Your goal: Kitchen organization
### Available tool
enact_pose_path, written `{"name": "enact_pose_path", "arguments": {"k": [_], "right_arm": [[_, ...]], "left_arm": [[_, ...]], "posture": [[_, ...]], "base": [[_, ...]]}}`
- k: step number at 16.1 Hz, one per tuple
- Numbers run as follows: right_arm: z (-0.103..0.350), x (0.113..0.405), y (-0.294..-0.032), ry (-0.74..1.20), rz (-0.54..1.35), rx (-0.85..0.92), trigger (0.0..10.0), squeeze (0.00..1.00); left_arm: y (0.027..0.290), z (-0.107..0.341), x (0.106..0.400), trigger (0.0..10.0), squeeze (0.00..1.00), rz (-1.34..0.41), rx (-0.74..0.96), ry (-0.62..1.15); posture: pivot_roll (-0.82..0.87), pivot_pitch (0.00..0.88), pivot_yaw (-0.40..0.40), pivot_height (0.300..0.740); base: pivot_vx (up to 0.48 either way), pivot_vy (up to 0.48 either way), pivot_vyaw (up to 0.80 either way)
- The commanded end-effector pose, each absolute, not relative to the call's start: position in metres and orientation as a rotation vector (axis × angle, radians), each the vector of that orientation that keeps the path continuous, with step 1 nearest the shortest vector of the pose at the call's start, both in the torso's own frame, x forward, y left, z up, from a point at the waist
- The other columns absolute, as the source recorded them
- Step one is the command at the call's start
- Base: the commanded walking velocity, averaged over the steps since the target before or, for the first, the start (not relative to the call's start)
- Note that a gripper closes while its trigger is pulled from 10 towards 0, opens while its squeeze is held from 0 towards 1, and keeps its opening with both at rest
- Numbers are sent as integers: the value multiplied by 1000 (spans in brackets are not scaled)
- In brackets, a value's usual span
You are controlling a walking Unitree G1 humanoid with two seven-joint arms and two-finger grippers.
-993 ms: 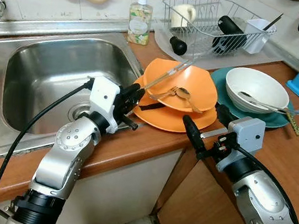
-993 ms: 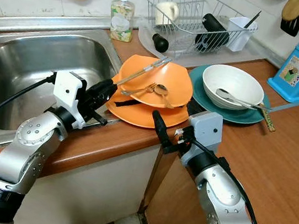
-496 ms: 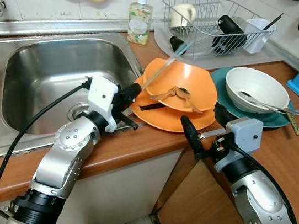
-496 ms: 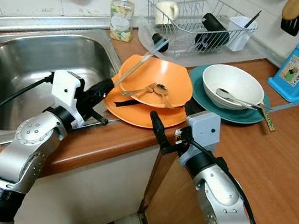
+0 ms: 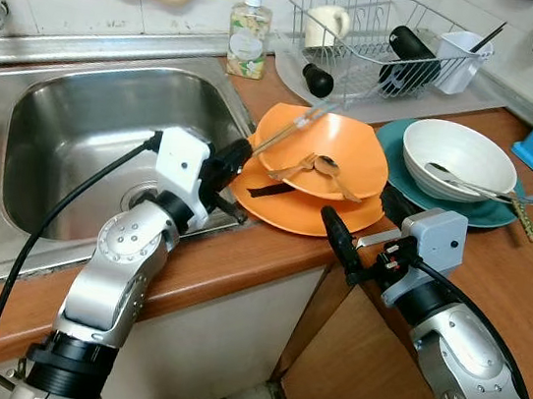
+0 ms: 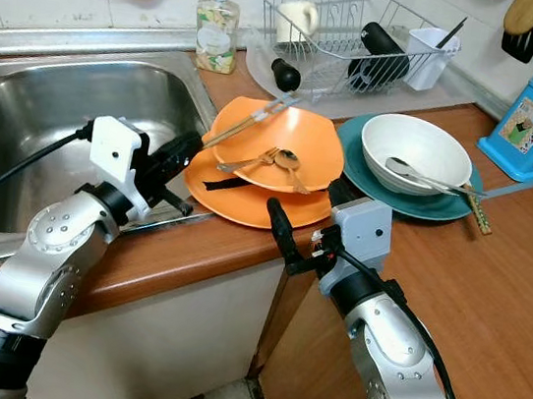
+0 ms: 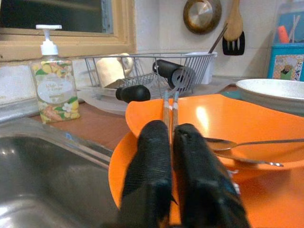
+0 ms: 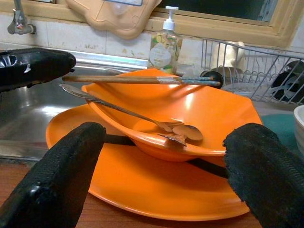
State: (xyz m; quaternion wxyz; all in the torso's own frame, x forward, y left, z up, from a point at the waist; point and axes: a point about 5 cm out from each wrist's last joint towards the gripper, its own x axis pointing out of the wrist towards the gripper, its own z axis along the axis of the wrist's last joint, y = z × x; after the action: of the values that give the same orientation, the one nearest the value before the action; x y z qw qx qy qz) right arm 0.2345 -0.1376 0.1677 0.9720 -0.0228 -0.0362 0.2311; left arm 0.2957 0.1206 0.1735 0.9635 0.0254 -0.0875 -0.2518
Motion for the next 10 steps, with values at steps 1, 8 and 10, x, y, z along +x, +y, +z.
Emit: {"name": "enact_pose_path", "arguments": {"k": [1,8,10], "right_arm": [[173,234,-137,-94,471,-60,10000,0],[173,233,-138,-90,476,-60,10000,0],[173,233,-138,-89,478,-61,10000,0]], "left_arm": [[119,175,296,10000,1000,-522,78,-180],[121,174,296,10000,1000,-520,136,-189],[122,174,297,10000,1000,-514,141,-186]], "posture": [[-37,0,10,740],[-38,0,10,740],[-38,0,10,740]], "base": [[0,0,0],[0,0,0],[0,0,0]]}}
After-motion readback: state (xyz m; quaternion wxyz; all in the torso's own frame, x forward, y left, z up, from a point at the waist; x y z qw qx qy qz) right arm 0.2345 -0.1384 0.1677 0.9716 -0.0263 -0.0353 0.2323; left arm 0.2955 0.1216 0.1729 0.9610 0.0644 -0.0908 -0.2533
